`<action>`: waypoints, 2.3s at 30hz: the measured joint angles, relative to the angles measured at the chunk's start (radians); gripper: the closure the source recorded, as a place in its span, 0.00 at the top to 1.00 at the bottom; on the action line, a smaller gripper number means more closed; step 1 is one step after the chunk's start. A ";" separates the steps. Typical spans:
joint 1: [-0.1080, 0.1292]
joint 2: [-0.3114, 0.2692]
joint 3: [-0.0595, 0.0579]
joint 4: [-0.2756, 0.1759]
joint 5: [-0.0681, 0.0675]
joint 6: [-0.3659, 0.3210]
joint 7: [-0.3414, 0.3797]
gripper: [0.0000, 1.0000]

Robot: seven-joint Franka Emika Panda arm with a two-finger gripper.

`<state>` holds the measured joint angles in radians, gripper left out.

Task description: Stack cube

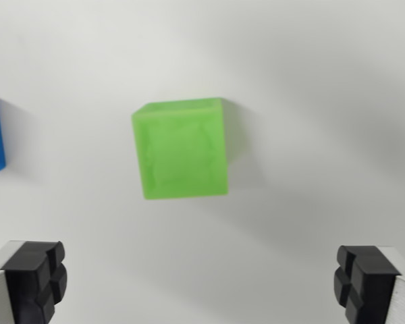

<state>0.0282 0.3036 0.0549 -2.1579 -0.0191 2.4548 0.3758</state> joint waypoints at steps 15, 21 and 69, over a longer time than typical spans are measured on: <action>0.014 0.120 0.008 -0.006 -0.021 0.125 -0.046 1.00; 0.018 0.171 0.003 -0.001 -0.026 0.170 -0.045 1.00; 0.037 0.313 -0.018 0.037 -0.027 0.277 -0.044 0.00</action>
<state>0.0653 0.6168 0.0373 -2.1210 -0.0466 2.7314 0.3318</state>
